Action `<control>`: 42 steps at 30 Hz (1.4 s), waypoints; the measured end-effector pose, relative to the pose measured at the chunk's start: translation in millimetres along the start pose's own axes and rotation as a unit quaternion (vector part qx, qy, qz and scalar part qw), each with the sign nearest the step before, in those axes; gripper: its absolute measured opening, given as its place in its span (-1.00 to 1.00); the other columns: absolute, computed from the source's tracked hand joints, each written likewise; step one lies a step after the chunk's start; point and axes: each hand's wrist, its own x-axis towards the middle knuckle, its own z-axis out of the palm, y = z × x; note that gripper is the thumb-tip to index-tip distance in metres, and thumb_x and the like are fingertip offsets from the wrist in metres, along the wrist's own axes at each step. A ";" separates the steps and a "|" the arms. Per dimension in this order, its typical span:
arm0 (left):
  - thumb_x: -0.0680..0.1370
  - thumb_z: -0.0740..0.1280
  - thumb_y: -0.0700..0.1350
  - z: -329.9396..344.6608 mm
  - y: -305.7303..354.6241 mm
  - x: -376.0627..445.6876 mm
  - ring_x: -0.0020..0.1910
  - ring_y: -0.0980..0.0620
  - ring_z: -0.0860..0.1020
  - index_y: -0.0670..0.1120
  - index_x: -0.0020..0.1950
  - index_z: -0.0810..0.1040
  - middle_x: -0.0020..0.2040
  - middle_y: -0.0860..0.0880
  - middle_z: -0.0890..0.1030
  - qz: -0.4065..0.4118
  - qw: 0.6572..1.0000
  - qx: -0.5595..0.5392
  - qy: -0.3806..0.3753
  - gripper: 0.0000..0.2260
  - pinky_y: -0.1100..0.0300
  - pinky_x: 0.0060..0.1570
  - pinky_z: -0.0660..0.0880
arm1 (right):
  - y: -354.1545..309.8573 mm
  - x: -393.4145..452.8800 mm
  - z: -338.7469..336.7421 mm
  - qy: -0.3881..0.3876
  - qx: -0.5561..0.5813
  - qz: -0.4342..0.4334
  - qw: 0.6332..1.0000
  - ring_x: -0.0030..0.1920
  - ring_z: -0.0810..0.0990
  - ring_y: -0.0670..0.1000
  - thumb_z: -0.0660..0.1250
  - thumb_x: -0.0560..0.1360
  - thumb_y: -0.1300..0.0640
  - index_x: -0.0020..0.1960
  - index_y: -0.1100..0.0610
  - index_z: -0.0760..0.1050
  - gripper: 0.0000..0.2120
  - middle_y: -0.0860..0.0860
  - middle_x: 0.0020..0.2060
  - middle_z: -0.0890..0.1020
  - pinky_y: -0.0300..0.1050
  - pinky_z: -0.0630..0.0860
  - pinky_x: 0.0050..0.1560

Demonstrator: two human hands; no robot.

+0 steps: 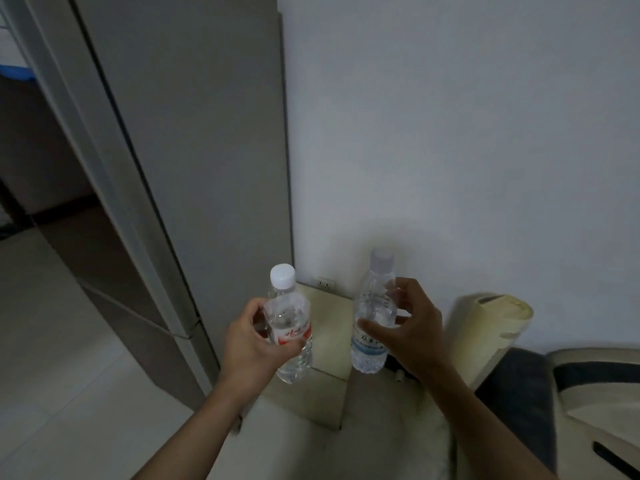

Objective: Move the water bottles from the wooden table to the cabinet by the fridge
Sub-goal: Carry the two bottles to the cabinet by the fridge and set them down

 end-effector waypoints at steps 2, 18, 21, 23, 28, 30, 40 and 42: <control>0.23 0.64 -0.33 6.5 0.9 28.6 -0.15 0.20 0.66 -0.06 -0.04 0.54 -0.16 0.15 0.69 0.004 1.000 0.000 0.001 -0.56 0.37 -0.25 0.56 | 11.6 30.4 5.9 -0.006 -0.001 0.003 1.000 -0.05 0.67 -0.20 0.67 0.22 0.08 0.16 0.04 0.44 -0.39 -0.14 0.00 0.63 -0.31 0.63 -0.15; 0.21 0.65 -0.29 61.1 -81.5 249.1 -0.16 0.27 0.63 0.11 -0.04 0.50 -0.11 0.14 0.65 -0.018 0.999 -0.029 -0.025 -0.48 0.25 -0.18 0.62 | 72.3 195.0 76.0 0.015 -0.065 0.075 0.995 0.04 0.65 -0.10 0.66 0.23 0.18 0.05 0.00 0.42 -0.46 -0.10 -0.03 0.61 -0.20 0.66 -0.09; 0.21 0.65 -0.29 70.9 -91.4 288.0 -0.12 0.10 0.66 0.11 -0.04 0.49 -0.09 0.09 0.66 -0.006 0.999 -0.032 -0.043 -0.48 0.10 -0.14 0.64 | 76.2 223.6 81.9 0.013 -0.069 0.071 0.995 0.04 0.65 -0.06 0.65 0.23 0.16 0.04 0.01 0.43 -0.49 -0.07 -0.04 0.61 -0.13 0.67 -0.08; 0.22 0.64 -0.31 77.0 -98.0 308.3 -0.11 0.04 0.66 0.08 -0.03 0.49 -0.08 0.05 0.67 -0.007 0.998 -0.039 -0.054 -0.49 0.07 -0.12 0.64 | 82.1 237.7 86.1 0.013 -0.074 0.075 0.994 0.04 0.65 -0.06 0.64 0.24 0.15 0.05 0.00 0.43 -0.49 -0.08 -0.03 0.61 -0.14 0.67 -0.06; 0.23 0.65 -0.31 89.2 -112.4 342.4 -0.13 0.16 0.65 0.12 -0.02 0.51 -0.09 0.11 0.66 -0.018 0.998 -0.035 -0.053 -0.48 0.18 -0.13 0.63 | 109.9 270.5 101.4 0.013 -0.069 0.094 0.993 0.05 0.64 -0.09 0.63 0.27 0.14 0.06 -0.05 0.43 -0.51 -0.12 -0.02 0.62 -0.27 0.62 -0.09; 0.23 0.64 -0.34 96.6 -118.0 354.1 -0.14 0.28 0.63 0.12 -0.01 0.50 -0.08 0.13 0.65 -0.028 0.998 -0.028 -0.042 -0.46 0.33 -0.18 0.59 | 125.5 286.6 107.4 -0.001 -0.069 0.093 0.993 0.02 0.64 -0.11 0.62 0.28 0.13 0.05 -0.07 0.43 -0.52 -0.12 -0.03 0.61 -0.34 0.59 -0.15; 0.24 0.64 -0.31 159.6 -146.2 388.3 -0.13 0.38 0.60 0.08 0.00 0.50 -0.06 0.10 0.63 -0.138 0.984 0.038 0.108 -0.48 0.50 -0.24 0.49 | 237.8 392.2 120.7 -0.130 -0.031 0.057 0.989 -0.04 0.63 -0.16 0.64 0.23 0.09 0.10 -0.03 0.43 -0.45 -0.15 -0.03 0.60 -0.23 0.63 -0.04; 0.24 0.63 -0.34 169.2 -148.4 387.1 -0.11 0.43 0.57 0.07 0.04 0.49 -0.03 0.13 0.61 -0.158 0.976 0.045 0.141 -0.45 0.53 -0.22 0.48 | 256.5 409.8 126.8 -0.161 -0.021 0.048 0.986 -0.03 0.63 -0.15 0.65 0.22 0.09 0.10 -0.02 0.45 -0.44 -0.15 -0.02 0.61 -0.21 0.63 -0.02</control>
